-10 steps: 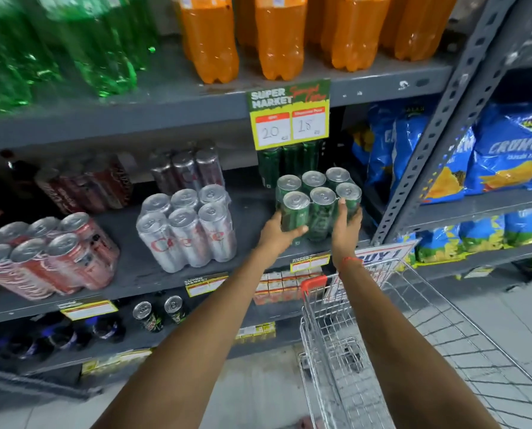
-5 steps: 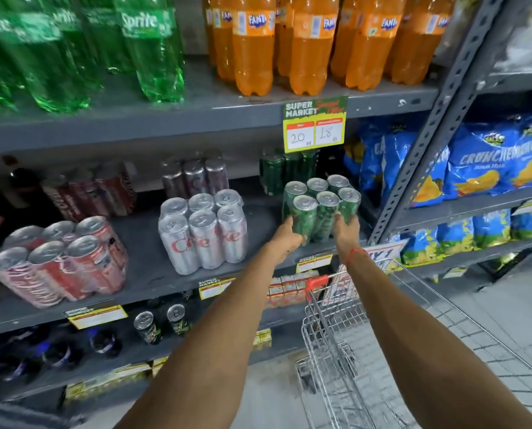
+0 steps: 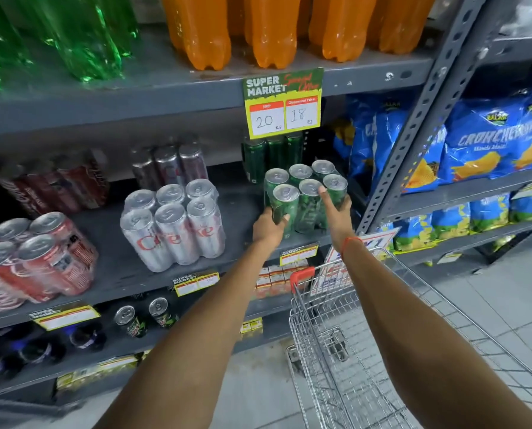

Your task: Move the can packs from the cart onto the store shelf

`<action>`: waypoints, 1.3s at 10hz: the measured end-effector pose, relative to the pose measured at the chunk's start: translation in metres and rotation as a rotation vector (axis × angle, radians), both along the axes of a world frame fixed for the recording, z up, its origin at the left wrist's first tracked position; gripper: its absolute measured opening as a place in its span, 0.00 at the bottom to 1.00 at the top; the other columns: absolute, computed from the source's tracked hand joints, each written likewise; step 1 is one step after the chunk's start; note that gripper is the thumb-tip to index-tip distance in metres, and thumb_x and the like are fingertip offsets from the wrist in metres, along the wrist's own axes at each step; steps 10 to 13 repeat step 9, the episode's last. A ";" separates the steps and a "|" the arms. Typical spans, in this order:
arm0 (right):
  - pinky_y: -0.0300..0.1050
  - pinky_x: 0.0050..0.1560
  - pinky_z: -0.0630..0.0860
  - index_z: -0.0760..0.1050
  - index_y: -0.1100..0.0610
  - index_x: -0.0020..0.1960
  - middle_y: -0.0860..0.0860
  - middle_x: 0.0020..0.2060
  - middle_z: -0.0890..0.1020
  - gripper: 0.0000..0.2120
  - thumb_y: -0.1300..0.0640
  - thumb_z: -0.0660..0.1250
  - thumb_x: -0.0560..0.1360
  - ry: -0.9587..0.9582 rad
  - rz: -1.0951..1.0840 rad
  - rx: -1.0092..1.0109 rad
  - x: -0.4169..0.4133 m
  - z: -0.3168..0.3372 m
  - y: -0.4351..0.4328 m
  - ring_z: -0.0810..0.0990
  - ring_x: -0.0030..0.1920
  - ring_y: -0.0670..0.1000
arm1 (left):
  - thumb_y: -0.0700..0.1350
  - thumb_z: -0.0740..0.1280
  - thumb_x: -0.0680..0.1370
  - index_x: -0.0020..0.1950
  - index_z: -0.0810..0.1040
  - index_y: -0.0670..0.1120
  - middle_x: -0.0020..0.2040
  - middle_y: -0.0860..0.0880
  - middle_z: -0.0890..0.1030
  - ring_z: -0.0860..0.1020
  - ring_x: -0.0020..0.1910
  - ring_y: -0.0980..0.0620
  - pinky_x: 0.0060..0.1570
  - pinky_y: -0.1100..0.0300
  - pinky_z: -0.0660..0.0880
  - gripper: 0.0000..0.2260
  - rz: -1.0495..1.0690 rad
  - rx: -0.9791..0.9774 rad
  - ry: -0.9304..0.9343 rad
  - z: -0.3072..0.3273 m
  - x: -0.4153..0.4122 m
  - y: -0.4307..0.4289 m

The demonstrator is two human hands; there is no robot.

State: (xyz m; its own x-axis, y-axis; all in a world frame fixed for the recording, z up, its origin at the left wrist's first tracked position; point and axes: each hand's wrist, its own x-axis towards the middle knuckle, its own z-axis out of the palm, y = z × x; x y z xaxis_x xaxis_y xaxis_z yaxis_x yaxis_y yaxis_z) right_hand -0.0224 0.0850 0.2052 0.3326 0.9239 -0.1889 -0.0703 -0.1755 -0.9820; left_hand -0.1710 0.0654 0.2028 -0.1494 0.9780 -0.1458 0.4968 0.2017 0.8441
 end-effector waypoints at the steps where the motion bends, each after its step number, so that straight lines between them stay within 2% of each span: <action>1: 0.55 0.77 0.61 0.48 0.56 0.82 0.56 0.80 0.58 0.48 0.39 0.70 0.74 0.001 -0.005 0.018 0.001 0.001 -0.002 0.60 0.79 0.57 | 0.50 0.64 0.79 0.67 0.72 0.40 0.63 0.40 0.80 0.78 0.61 0.40 0.58 0.50 0.76 0.20 0.003 -0.013 0.010 0.003 0.001 0.000; 3: 0.54 0.74 0.63 0.50 0.57 0.81 0.57 0.80 0.59 0.48 0.39 0.71 0.74 -0.005 -0.025 0.003 0.002 0.000 -0.003 0.63 0.77 0.58 | 0.50 0.64 0.80 0.69 0.71 0.41 0.65 0.41 0.79 0.78 0.63 0.41 0.59 0.51 0.75 0.21 -0.012 -0.045 0.011 0.006 0.001 -0.002; 5: 0.55 0.76 0.63 0.52 0.57 0.81 0.57 0.78 0.63 0.47 0.38 0.72 0.73 0.004 -0.054 -0.013 0.000 0.000 -0.007 0.65 0.76 0.58 | 0.50 0.63 0.80 0.70 0.70 0.41 0.65 0.41 0.79 0.78 0.63 0.41 0.59 0.51 0.74 0.21 -0.031 -0.071 0.037 0.011 0.003 -0.006; 6: 0.55 0.76 0.62 0.49 0.56 0.82 0.57 0.80 0.59 0.48 0.38 0.71 0.73 -0.010 -0.030 -0.037 0.002 0.003 -0.005 0.63 0.77 0.59 | 0.49 0.62 0.81 0.70 0.70 0.41 0.65 0.41 0.79 0.78 0.62 0.41 0.58 0.52 0.75 0.20 -0.041 -0.069 0.047 0.012 0.003 -0.010; 7: 0.58 0.76 0.61 0.46 0.56 0.82 0.60 0.80 0.56 0.47 0.36 0.66 0.76 -0.081 -0.017 -0.148 -0.004 0.012 -0.009 0.60 0.78 0.62 | 0.49 0.62 0.81 0.71 0.69 0.42 0.66 0.41 0.78 0.77 0.63 0.41 0.59 0.52 0.74 0.21 -0.083 -0.096 0.039 0.018 -0.001 -0.013; 8: 0.57 0.76 0.57 0.48 0.60 0.81 0.65 0.79 0.55 0.39 0.40 0.60 0.81 -0.243 -0.192 -0.249 -0.030 0.033 -0.024 0.59 0.78 0.64 | 0.46 0.62 0.81 0.72 0.68 0.41 0.67 0.40 0.76 0.76 0.65 0.39 0.61 0.50 0.73 0.21 -0.126 -0.125 0.118 0.033 -0.005 -0.017; 9: 0.51 0.68 0.59 0.61 0.65 0.76 0.66 0.73 0.65 0.27 0.55 0.61 0.82 -0.273 -0.398 0.042 -0.064 0.051 -0.050 0.65 0.72 0.65 | 0.43 0.61 0.79 0.62 0.74 0.39 0.61 0.36 0.80 0.77 0.61 0.35 0.55 0.48 0.74 0.13 -0.056 0.006 0.267 0.059 -0.012 -0.031; 13: 0.51 0.68 0.59 0.61 0.65 0.76 0.66 0.73 0.65 0.27 0.55 0.61 0.82 -0.273 -0.398 0.042 -0.064 0.051 -0.050 0.65 0.72 0.65 | 0.43 0.61 0.79 0.62 0.74 0.39 0.61 0.36 0.80 0.77 0.61 0.35 0.55 0.48 0.74 0.13 -0.056 0.006 0.267 0.059 -0.012 -0.031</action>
